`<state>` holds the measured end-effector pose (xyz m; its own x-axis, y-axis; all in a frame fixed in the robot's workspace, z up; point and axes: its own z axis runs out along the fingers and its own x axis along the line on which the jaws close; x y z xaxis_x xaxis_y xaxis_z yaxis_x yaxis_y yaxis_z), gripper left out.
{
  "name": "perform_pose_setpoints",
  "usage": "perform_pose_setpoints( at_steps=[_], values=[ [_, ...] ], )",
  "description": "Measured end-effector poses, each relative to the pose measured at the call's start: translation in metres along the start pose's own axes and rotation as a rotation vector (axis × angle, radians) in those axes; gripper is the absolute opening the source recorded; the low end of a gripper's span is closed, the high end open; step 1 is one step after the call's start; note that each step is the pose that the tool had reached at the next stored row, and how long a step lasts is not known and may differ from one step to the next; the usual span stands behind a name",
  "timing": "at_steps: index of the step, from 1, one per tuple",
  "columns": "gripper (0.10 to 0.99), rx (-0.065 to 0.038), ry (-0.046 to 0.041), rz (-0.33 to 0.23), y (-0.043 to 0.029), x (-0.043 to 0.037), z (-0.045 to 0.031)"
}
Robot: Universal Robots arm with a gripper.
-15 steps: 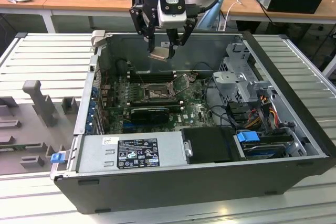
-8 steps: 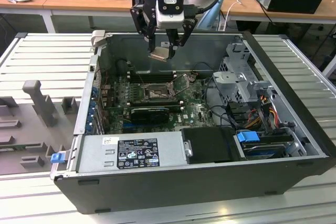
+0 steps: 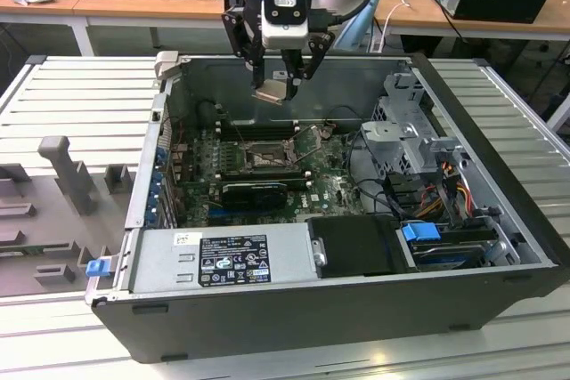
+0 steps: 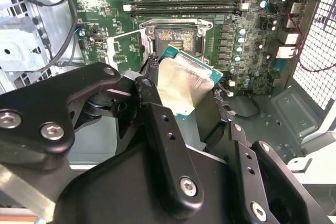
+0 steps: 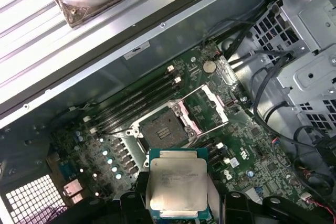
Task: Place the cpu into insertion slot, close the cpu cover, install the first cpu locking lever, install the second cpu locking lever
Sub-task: 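Place the cpu into insertion slot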
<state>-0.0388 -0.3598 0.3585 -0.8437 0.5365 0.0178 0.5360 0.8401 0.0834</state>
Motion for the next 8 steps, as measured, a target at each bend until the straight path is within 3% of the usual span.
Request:
perform_pose_setpoints(
  at_steps=[8],
  values=[
    [0.522, -0.002, -0.01, 0.117, -0.0001, -0.0001, 0.0008]
  ],
)
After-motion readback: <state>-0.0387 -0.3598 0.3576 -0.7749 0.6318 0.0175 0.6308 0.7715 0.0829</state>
